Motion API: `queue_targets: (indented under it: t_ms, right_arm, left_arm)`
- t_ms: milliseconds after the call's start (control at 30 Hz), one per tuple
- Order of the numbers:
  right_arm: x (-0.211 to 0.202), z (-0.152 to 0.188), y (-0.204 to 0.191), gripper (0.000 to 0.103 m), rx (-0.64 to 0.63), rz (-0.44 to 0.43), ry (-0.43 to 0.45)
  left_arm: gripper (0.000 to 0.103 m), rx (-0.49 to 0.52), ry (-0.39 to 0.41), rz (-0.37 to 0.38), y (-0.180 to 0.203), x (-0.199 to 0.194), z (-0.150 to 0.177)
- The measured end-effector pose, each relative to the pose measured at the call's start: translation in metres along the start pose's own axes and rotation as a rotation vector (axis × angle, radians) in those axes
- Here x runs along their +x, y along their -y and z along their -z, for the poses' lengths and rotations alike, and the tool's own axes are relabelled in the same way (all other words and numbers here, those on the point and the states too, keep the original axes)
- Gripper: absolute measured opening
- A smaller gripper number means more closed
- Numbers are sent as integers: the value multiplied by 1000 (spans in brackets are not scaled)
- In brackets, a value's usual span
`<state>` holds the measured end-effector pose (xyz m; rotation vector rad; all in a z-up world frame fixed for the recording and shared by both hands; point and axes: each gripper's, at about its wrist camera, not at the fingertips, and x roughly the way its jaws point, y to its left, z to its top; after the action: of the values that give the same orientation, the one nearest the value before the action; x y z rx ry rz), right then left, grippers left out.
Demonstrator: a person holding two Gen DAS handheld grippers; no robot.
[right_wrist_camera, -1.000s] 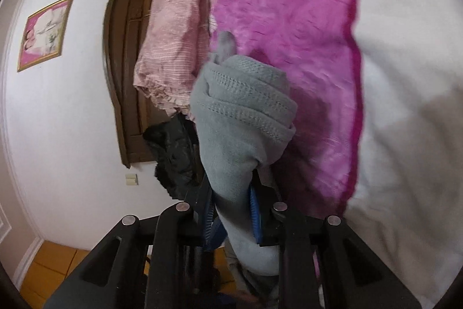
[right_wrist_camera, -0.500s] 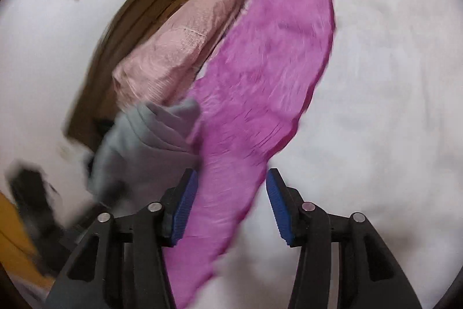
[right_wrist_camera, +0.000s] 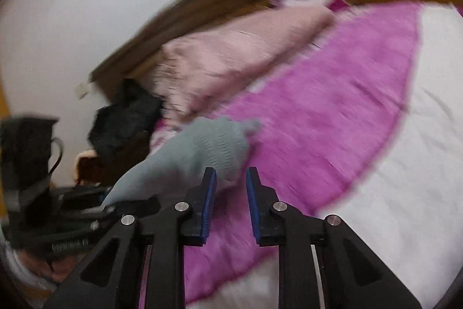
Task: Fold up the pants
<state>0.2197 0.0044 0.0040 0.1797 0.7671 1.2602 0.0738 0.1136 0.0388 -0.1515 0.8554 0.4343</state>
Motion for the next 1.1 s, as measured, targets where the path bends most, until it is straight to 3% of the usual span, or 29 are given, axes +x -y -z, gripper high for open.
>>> queue_targets:
  t_ms: [133,267,333,433,500,567,700,800,967,1033,1100]
  right_arm:
    - [-44,33,41,26,269,34,-4]
    - [-61,72,65,29,534,43,-43]
    - [-61,89,67,32,647,-13,-43]
    - [-59,100,58,47,749,-93,-4]
    - [-55,100,48,55,785,-140,13]
    - [-48,100,34,64,805,-180,25]
    - [-26,103,13,67,790,-83,-18]
    - [-21,105,-2,67,765,5,-17]
    - [6,95,-21,67,672,45,-12]
    - [18,88,-19,67,652,45,20]
    - [21,85,-15,67,650,42,54]
  left_arm:
    - [28,97,-7,-27,46,6,29]
    - [35,148,-26,-52,66,12,39]
    - [38,95,-35,28,52,2,33]
    - [44,28,-37,177,23,-19,21]
    - [54,20,-8,233,7,-36,11]
    - [77,57,47,271,-11,-56,-1]
    - [92,123,90,288,-54,-56,-20]
    - [94,100,-71,291,-84,-1,-26]
    - [94,-15,-411,499,-97,97,-23]
    - [97,-41,-476,575,-88,125,-18]
    - [99,-46,-465,591,-81,130,-24]
